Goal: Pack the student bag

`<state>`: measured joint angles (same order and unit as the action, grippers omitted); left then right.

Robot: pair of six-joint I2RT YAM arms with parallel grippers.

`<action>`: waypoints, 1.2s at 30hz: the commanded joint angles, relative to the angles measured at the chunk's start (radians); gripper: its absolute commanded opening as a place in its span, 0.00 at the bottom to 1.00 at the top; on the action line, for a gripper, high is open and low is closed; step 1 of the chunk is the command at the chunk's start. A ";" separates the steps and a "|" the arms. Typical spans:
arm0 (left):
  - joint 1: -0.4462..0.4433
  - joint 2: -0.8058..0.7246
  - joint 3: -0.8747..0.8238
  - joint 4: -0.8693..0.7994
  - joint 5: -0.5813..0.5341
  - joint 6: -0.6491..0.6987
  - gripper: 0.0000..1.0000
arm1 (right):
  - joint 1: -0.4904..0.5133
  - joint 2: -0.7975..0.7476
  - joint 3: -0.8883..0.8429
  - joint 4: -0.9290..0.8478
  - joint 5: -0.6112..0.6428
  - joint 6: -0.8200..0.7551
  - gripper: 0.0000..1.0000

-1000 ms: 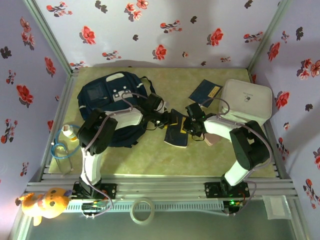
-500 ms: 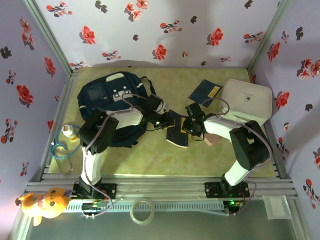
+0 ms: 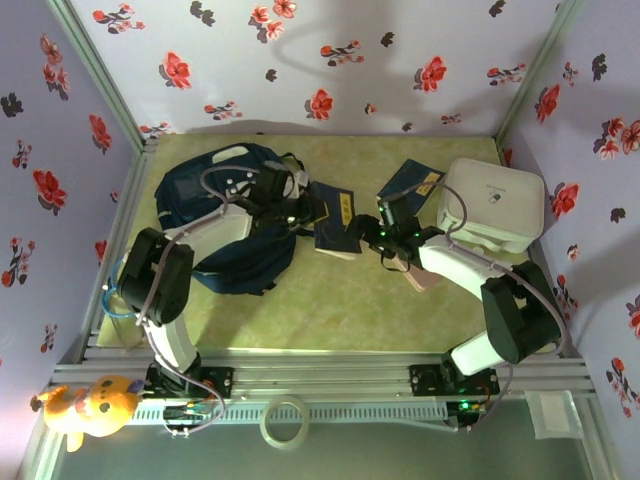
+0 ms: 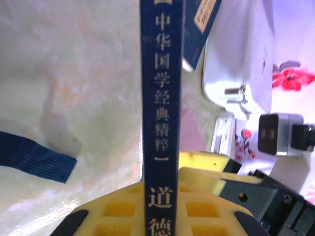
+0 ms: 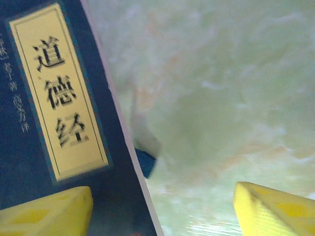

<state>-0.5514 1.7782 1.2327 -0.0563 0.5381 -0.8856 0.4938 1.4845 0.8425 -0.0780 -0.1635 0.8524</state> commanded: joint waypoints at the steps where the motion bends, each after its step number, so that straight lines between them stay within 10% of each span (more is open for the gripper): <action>1: 0.035 -0.040 0.034 0.080 -0.035 -0.049 0.00 | -0.011 -0.016 0.002 0.117 -0.083 0.089 0.81; 22: 0.066 -0.036 0.089 0.335 -0.132 -0.406 0.00 | -0.021 0.219 -0.088 1.127 -0.183 0.816 0.85; 36: 0.068 -0.059 0.049 0.315 -0.160 -0.427 0.00 | -0.019 0.134 -0.103 1.086 -0.115 0.746 0.54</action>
<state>-0.4877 1.7687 1.2926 0.2234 0.3931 -1.3048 0.4774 1.6852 0.7513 1.0161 -0.3119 1.6444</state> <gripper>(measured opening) 0.115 0.556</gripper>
